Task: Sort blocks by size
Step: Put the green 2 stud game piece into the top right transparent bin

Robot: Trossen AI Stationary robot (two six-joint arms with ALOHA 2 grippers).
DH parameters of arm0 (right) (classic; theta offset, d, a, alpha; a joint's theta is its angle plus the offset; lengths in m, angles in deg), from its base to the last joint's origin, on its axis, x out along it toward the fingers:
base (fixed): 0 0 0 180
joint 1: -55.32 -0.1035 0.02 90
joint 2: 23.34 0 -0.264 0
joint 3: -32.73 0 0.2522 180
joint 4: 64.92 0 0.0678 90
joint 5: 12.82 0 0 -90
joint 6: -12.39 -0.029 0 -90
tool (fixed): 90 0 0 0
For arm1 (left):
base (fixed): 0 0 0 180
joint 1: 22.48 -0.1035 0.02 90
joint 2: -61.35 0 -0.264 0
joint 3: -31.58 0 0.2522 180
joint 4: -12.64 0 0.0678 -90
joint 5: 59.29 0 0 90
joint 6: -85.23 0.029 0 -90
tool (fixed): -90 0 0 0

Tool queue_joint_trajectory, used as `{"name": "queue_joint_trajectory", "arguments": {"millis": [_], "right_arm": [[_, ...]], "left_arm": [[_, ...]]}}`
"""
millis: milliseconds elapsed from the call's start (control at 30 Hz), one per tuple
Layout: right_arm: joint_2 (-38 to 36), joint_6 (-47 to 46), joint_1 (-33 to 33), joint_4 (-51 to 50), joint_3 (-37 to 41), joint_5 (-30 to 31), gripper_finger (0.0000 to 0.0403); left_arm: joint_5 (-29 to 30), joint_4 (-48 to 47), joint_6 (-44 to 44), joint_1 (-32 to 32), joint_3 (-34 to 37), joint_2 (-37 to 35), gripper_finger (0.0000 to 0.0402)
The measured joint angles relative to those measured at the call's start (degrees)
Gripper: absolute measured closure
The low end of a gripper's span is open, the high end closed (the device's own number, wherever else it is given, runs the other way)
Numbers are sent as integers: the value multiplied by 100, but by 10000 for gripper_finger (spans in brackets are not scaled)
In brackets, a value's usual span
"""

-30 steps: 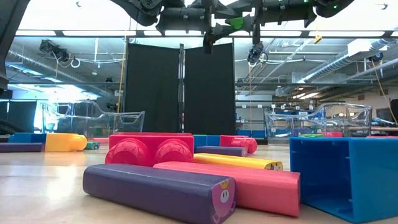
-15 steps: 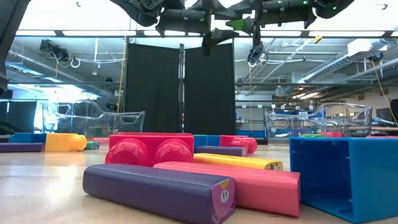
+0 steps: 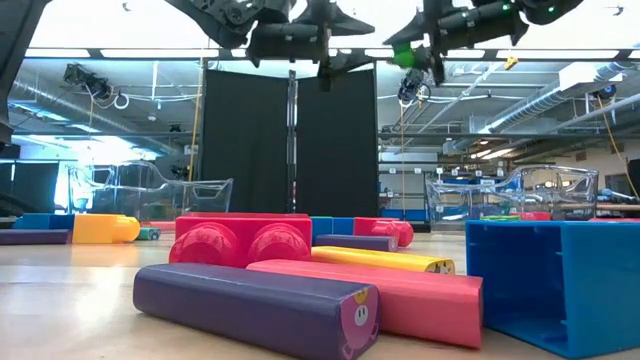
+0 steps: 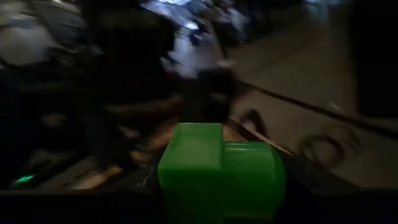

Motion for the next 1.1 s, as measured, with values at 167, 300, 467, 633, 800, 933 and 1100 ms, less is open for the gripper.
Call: {"name": "queue_joint_trajectory", "arguments": {"millis": [167,300,467,633,800,933,1100], "right_arm": [[-90,-52,340,-1162,0,794,222],[-50,-253,642,-1947,0,1208,219],[72,-648,1107,-2957,-2,1422,222],[497,-787,1386,-3827,-2,1426,222],[1052,-813,1421,-4181,-2,1393,220],[1438,-822,1421,-4352,-2,1385,219],[1772,-806,1421,-4631,-2,1382,212]], "left_arm": [[-282,-424,-68,-403,0,-66,113],[-97,-1314,606,-584,0,-252,113],[749,-2549,1512,-614,0,-587,113],[1107,-2956,1712,-614,0,-675,112],[1244,-2996,1715,-614,0,-675,112],[1263,-2985,1715,-614,0,-675,112],[1267,-3014,1713,-614,0,-675,112]]}}
